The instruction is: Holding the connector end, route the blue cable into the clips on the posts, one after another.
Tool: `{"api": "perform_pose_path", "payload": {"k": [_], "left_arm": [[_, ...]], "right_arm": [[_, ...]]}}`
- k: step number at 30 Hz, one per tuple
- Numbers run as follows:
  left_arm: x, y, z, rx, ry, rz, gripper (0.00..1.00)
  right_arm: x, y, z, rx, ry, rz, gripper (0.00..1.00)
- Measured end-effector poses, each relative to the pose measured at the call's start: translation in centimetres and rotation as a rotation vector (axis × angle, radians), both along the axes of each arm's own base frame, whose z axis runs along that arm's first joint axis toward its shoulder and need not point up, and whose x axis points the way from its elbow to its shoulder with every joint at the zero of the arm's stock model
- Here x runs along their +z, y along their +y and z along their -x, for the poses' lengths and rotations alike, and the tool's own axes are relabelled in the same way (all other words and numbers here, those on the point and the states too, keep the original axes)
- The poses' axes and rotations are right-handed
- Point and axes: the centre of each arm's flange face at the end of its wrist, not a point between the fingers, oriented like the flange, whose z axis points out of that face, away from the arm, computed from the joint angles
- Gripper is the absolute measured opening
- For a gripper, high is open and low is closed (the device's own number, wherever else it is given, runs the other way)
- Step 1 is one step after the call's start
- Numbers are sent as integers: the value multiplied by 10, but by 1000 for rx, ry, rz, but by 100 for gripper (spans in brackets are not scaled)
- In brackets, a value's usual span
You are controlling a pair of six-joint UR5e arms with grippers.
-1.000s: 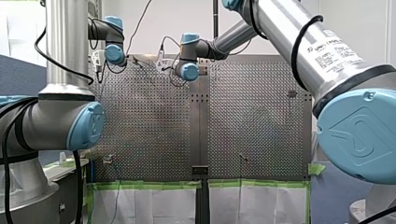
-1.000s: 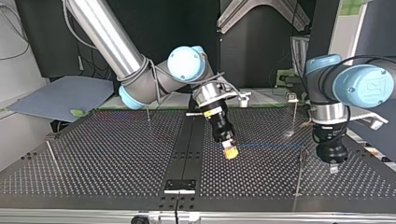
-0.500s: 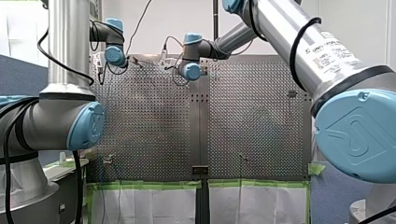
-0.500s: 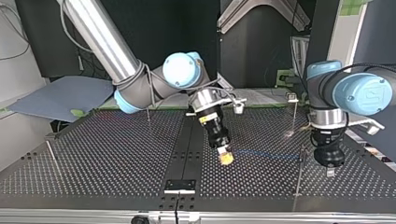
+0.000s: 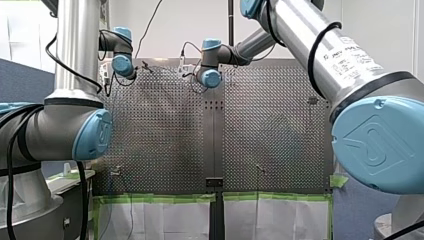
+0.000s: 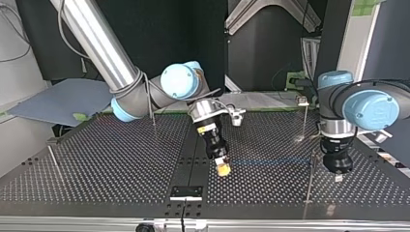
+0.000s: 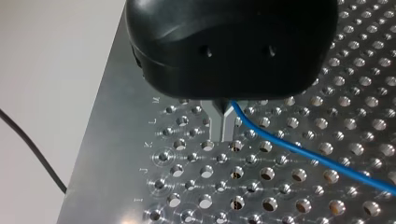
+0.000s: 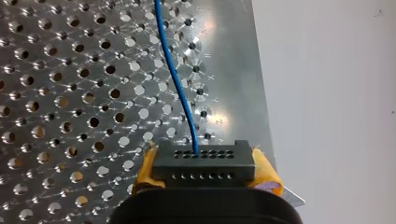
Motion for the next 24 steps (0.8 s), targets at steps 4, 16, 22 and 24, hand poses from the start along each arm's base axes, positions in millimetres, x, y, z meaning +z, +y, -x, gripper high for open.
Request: {"api": "perform_pose_path", "payload": {"k": [4,16,22,24], "left_arm": [[1,3,-1,-1,-10,10,0],[6,5,-7,-36,-72,63,0],[6,5,-9,-47,-88,86,0],[2,4,-12,-54,-82,89,0]], "right_arm": [[3,-2,0,3,-3,5,0],[6,-10,4,-2,-6,12,0],[8,-17,3,-2,-11,19,0],[6,-19,1,-1,-10,18,0]]}}
